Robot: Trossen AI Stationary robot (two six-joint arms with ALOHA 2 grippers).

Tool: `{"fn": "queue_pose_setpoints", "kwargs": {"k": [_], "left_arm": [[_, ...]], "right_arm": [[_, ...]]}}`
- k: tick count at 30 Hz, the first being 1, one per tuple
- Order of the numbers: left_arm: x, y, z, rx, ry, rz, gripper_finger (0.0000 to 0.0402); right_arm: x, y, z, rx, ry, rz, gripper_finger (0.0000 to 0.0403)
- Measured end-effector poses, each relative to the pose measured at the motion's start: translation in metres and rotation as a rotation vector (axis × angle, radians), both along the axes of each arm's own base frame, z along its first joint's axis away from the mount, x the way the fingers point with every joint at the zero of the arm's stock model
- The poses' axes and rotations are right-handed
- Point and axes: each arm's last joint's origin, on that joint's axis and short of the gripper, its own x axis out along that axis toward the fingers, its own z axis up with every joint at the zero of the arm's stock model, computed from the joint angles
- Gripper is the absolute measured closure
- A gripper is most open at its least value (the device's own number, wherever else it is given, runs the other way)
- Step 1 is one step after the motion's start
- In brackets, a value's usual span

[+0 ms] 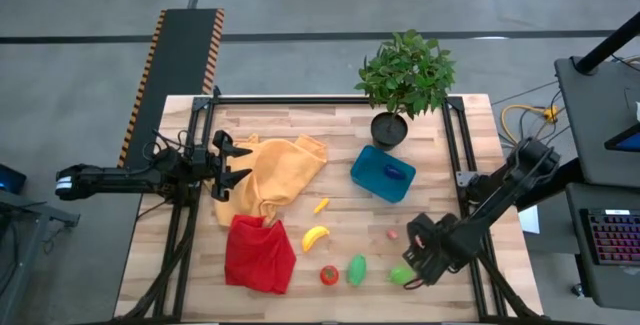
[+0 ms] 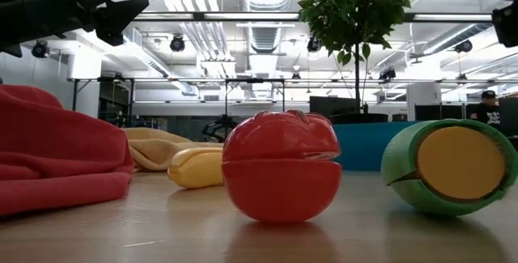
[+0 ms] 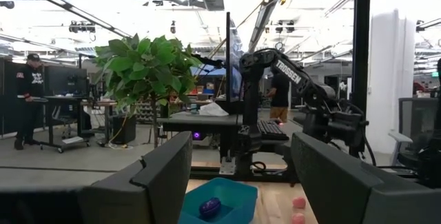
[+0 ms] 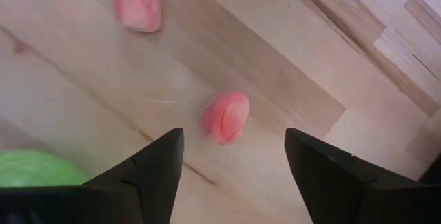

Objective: Pick and placing Produce into tupperware
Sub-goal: Put the top right peach into the blue bin

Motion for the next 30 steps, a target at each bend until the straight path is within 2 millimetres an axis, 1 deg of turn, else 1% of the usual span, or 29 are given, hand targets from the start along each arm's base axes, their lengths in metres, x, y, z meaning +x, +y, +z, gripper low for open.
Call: {"fn": "queue_pose_setpoints", "kwargs": {"k": [17,21,26,30], "left_arm": [[0.000,0.000,0.000,0.000,0.001,0.000,0.0167],[0.000,0.000,0.000,0.000,0.001,0.000,0.0167],[0.000,0.000,0.000,0.000,0.001,0.000,0.0167],[0.000,0.000,0.000,0.000,0.002,0.000,0.0167]], "right_arm": [[0.006,0.005,-0.032,-0.085,0.068,-0.002,0.0167],[0.007,0.006,-0.035,-0.090,0.069,-0.001,0.0171],[0.007,0.006,-0.035,-0.086,0.066,0.002,0.0193],[0.008,0.007,-0.035,-0.083,0.064,0.004,0.0227]]}}
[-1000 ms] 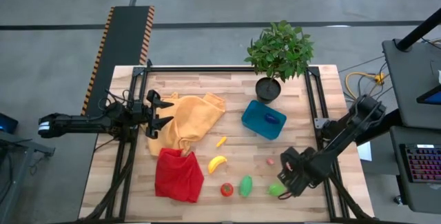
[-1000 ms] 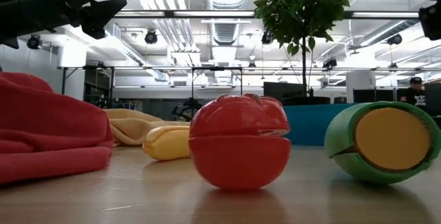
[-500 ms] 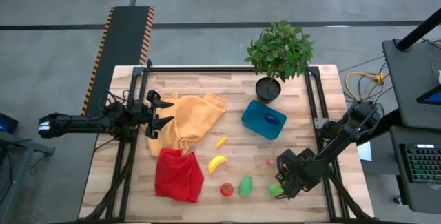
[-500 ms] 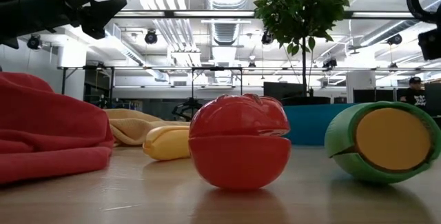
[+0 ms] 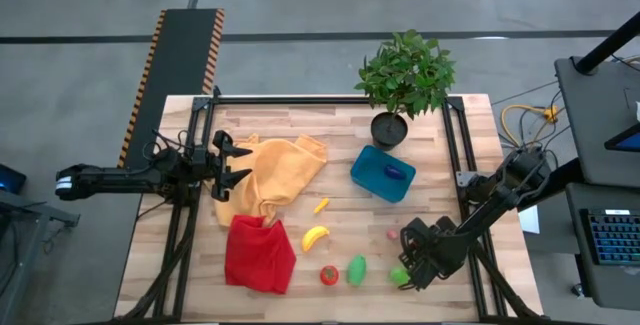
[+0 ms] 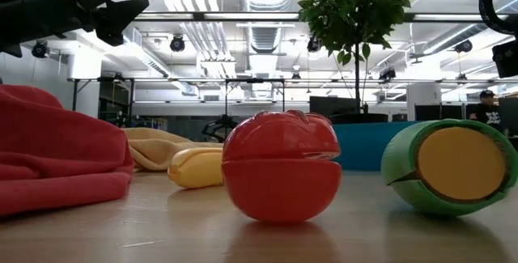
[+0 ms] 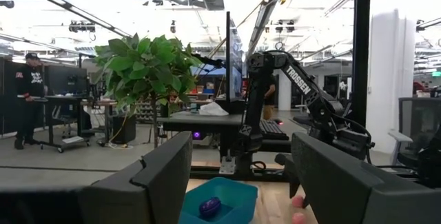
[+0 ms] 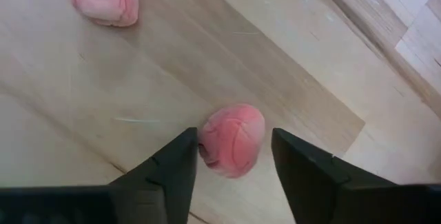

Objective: Pick and placing Produce into tupperware
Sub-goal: Put the top right peach into the blue bin

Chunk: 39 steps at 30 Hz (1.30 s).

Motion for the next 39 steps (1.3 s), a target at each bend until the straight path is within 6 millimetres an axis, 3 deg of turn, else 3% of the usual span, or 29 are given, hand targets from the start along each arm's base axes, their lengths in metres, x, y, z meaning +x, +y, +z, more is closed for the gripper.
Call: {"fn": "queue_pose_setpoints", "kwargs": {"k": [10,18,24,29,34,39], "left_arm": [[0.000,0.000,0.000,0.000,0.000,0.000,0.0167],[0.000,0.000,0.000,0.000,0.000,0.000,0.0167],[0.000,0.000,0.000,0.000,0.000,0.000,0.0167],[0.000,0.000,0.000,0.000,0.000,0.000,0.0167],[0.000,0.000,0.000,0.000,-0.001,0.000,0.0167],[0.000,0.000,0.001,0.000,-0.002,0.000,0.0167]], "right_arm": [[-0.001,-0.001,0.000,-0.003,0.023,0.056,0.0315],[0.001,-0.010,0.014,0.013,-0.001,0.042,0.0330],[0.009,-0.026,0.043,-0.010,-0.172,0.071,0.0330],[0.010,-0.044,0.079,-0.089,-0.392,0.117,0.0329],[0.001,-0.067,0.114,-0.184,-0.581,0.150,0.0331],[-0.010,-0.084,0.137,-0.207,-0.646,0.213,0.0331]]}}
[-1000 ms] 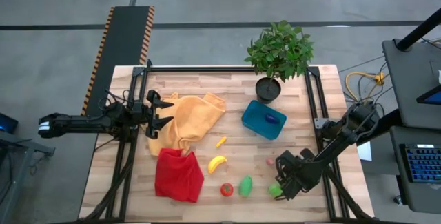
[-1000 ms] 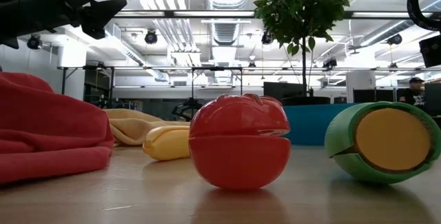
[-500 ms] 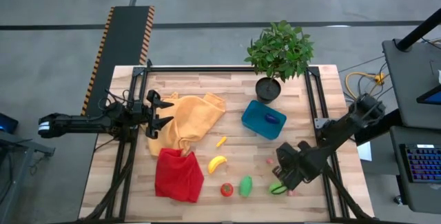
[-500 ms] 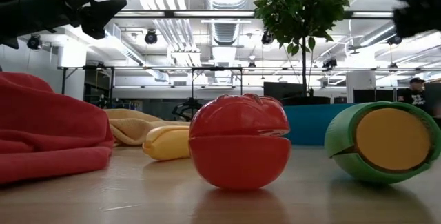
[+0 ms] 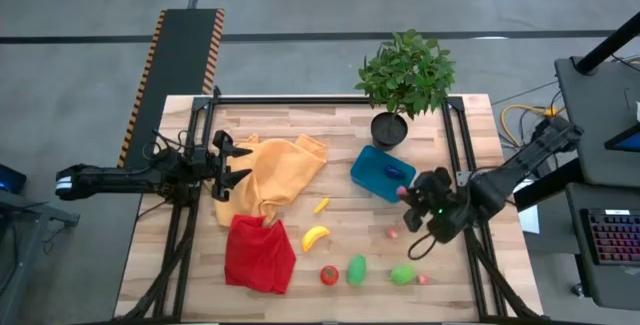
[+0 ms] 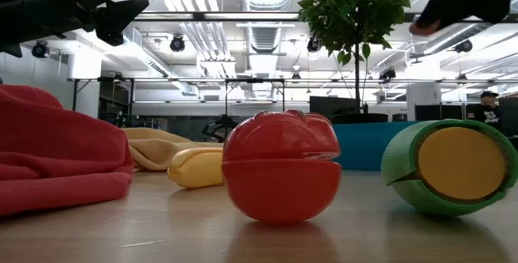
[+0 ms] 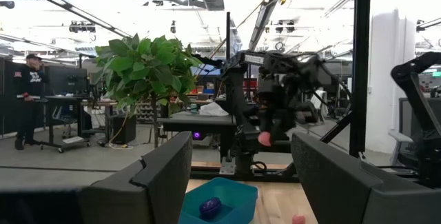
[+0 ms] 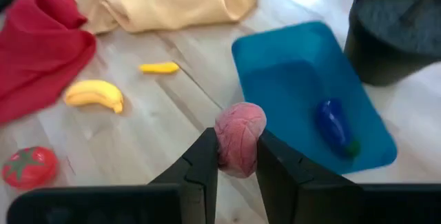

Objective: Pick and placing Produce into tupperware
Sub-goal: Put the top right peach into the blue bin

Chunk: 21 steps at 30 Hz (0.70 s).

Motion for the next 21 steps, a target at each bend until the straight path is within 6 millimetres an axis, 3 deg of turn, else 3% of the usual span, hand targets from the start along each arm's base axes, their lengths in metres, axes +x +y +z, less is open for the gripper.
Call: {"fn": "queue_pose_setpoints", "kwargs": {"k": [8,21], "left_arm": [[0.000,0.000,0.000,0.005,0.000,0.001,0.0167],[0.000,0.000,0.000,0.005,-0.001,0.001,0.0167]], "right_arm": [[0.000,-0.029,0.005,-0.054,0.024,-0.049,0.0331],[0.017,-0.068,-0.032,-0.017,0.268,-0.166,0.0332]]}}
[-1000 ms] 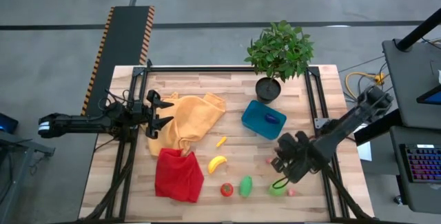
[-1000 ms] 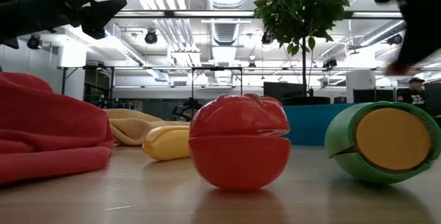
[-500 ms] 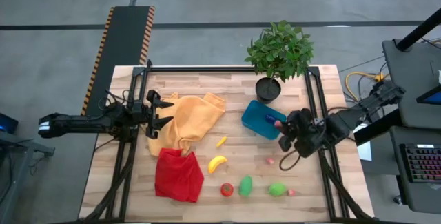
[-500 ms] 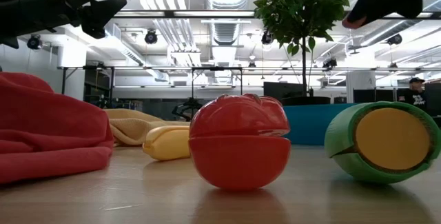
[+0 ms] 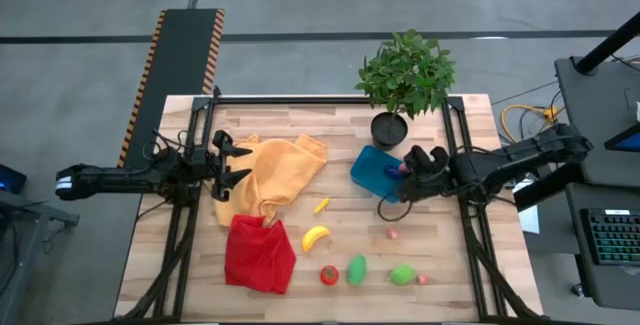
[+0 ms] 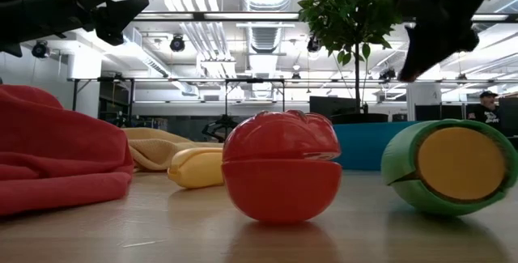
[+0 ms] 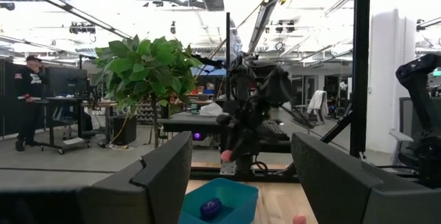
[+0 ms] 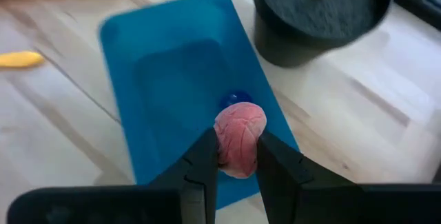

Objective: Pick and placing Produce into tupperware
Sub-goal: Put the top right peach into the blue bin

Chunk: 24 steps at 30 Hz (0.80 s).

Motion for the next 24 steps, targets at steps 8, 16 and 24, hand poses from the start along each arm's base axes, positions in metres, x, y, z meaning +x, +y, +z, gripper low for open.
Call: {"fn": "queue_pose_setpoints", "kwargs": {"k": [8,16,24], "left_arm": [[0.000,0.000,0.000,0.000,0.001,0.000,0.0167],[0.000,0.000,0.000,0.000,0.001,0.000,0.0167],[0.000,0.000,0.000,0.000,0.001,0.000,0.0167]], "right_arm": [[0.000,-0.009,-0.017,0.023,0.009,-0.045,0.0332],[0.000,-0.010,-0.031,0.022,0.009,-0.051,0.0332],[-0.005,-0.011,-0.053,0.026,0.007,-0.050,0.0332]]}}
